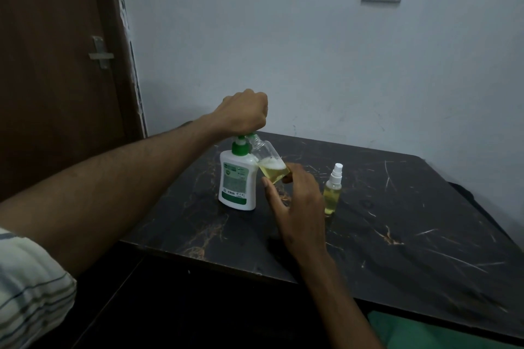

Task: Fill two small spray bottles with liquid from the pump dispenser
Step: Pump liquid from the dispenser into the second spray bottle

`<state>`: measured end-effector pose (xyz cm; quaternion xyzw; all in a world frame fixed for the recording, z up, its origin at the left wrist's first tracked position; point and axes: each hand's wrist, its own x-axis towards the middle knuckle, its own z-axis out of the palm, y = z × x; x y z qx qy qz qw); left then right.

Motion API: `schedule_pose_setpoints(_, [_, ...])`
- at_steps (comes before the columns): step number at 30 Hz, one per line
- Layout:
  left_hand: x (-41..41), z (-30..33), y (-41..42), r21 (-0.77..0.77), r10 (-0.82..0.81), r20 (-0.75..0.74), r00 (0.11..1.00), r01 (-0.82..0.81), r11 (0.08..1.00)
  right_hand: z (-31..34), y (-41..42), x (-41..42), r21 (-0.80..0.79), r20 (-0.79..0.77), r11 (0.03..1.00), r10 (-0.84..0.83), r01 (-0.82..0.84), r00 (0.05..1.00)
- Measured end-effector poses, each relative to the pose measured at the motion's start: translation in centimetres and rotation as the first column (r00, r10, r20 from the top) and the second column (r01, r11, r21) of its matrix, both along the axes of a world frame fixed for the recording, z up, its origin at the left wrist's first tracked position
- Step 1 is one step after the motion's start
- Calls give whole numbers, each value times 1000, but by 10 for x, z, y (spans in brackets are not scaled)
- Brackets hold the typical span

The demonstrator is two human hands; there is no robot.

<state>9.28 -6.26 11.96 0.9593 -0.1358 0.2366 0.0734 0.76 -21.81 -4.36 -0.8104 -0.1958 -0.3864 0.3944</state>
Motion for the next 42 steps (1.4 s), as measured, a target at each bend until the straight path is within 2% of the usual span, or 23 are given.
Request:
schedule_pose_setpoints(22, [0,-5,2,-91,-18,8,1000,19,996,-1,0,2,1,-8,1000,4,-4,1000])
schedule_pose_setpoints(42, [3,-6,3,-77,-26,52,998,30,997,0,0,0,2,-8,1000,-1,1,1000])
